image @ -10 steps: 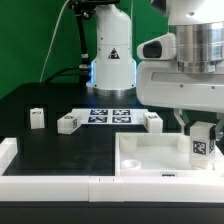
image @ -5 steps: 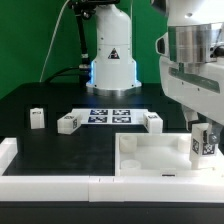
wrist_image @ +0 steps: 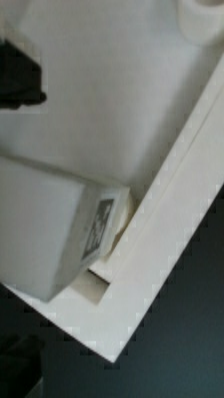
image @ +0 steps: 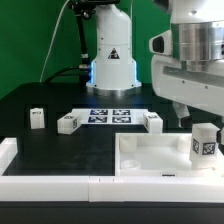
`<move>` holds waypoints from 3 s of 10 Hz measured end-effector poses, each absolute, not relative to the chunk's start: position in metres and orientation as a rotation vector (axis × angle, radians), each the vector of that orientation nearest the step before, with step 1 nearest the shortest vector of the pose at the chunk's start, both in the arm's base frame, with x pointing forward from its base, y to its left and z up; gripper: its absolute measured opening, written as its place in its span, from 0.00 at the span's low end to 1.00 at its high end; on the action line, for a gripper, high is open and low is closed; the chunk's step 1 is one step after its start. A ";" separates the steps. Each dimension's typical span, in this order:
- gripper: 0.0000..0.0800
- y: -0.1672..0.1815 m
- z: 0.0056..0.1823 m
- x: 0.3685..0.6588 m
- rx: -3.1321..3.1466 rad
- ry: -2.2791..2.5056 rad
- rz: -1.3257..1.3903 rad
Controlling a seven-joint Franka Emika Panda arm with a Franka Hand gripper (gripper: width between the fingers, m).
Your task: Assemble one leg
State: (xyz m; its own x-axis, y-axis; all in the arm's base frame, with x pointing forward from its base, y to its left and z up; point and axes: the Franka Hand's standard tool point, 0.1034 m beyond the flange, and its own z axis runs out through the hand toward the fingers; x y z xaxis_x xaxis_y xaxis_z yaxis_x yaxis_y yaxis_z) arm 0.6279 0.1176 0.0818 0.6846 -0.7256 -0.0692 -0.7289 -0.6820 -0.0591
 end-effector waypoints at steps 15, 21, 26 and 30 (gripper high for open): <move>0.36 0.115 0.080 0.633 -3.025 0.573 0.008; 0.36 0.115 0.078 0.635 -2.516 1.682 0.034; 0.77 0.115 0.079 0.636 -2.674 1.418 0.016; 0.81 0.115 0.078 0.636 -3.018 0.514 -0.048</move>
Offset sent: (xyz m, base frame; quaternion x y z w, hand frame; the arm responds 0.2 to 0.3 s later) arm 0.0097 -0.0035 -0.0028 -0.0029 -0.0317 -0.3884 0.9209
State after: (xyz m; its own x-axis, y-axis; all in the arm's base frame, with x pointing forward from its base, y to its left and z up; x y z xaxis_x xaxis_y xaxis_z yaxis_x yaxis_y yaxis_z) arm 0.6360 0.1149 0.0783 0.9433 -0.3316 0.0177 -0.3290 -0.9406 -0.0840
